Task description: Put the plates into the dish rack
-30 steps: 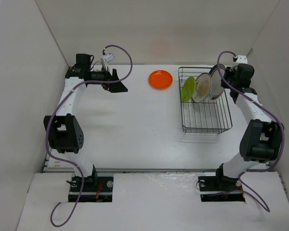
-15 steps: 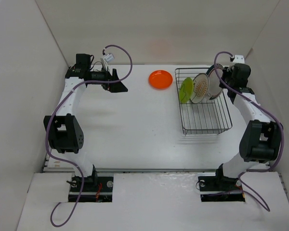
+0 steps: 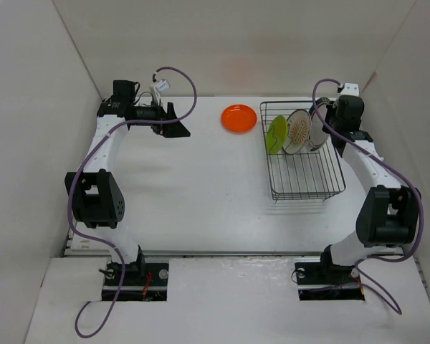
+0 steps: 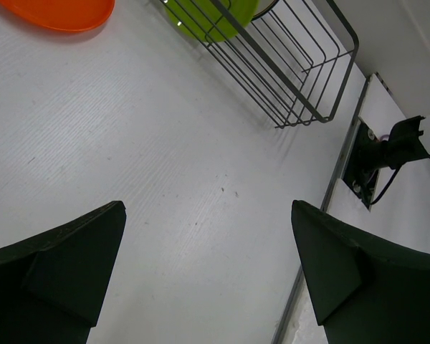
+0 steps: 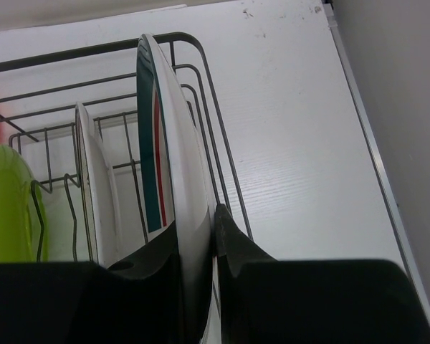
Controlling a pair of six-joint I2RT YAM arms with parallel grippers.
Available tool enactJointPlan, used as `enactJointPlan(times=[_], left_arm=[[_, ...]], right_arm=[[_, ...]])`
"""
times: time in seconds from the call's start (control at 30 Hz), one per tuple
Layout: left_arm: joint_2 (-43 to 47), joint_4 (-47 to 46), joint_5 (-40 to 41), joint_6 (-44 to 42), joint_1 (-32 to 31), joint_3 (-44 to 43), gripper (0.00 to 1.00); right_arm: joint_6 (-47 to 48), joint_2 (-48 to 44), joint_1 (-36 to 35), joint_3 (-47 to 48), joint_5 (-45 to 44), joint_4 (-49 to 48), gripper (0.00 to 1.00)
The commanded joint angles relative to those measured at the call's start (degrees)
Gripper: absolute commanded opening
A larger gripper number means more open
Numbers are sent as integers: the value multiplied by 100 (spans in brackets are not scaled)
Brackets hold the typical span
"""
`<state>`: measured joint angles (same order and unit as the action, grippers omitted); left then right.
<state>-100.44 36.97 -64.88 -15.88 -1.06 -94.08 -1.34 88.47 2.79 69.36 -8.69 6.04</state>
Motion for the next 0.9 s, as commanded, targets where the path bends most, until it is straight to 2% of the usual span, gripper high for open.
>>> enactJointPlan(times=[0.0,0.67,0.73,0.83,0.87], left_arm=[[60,-33,-183,50,-8,-31,100],[113,20,37,-3,-8,-22,100],[113,21,37,-3,-8,39,100],[113,21,37,-3,-8,39,100],[113,21,37,-3,-8,39,100]], right_arm=[[-103,-286,-181,60,-335,-191,0],[-103,241,-463,244,-388,-297,0],[-103,302,-463,244,-388,-297,7],[-103,303,-515,244,-388,-297,22],[-103,355,-516,244,-388,-297,22]])
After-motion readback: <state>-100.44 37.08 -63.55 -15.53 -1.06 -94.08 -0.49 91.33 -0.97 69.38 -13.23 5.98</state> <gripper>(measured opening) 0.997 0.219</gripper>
